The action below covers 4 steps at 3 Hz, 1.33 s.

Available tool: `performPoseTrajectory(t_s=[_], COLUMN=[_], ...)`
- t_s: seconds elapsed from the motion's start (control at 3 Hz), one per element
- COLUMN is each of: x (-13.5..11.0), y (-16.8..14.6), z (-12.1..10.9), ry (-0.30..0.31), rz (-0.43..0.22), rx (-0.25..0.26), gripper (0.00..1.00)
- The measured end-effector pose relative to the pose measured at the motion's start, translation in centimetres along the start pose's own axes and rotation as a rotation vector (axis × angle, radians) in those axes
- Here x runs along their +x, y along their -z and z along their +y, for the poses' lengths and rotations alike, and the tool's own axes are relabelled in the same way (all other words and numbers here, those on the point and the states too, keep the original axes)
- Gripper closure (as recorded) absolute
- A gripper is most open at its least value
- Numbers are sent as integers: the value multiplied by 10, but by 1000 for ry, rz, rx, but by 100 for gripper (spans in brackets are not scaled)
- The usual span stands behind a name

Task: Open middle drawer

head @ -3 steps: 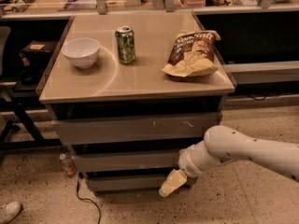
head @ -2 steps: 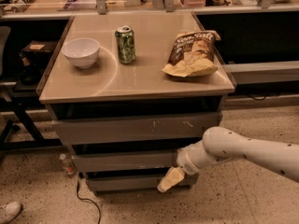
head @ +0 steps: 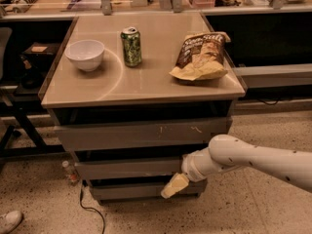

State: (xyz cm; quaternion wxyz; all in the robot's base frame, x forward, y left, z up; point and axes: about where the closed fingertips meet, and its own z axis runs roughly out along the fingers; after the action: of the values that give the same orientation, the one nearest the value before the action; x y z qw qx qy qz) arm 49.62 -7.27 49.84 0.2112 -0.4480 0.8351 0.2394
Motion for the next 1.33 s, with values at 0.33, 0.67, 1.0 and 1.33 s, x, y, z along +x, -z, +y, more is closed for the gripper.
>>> performPoseTrajectory(t_s=[0.33,0.67,1.0,1.33], x=[-5,-9,-11,-7], y=[-16,-26,-38,-52], z=[-21,-39,-54,-66], ry=[3,9,20,22], rz=[-25,-40,-36,-26], rx=[21,34,32,22], gripper=[0,0,0,0])
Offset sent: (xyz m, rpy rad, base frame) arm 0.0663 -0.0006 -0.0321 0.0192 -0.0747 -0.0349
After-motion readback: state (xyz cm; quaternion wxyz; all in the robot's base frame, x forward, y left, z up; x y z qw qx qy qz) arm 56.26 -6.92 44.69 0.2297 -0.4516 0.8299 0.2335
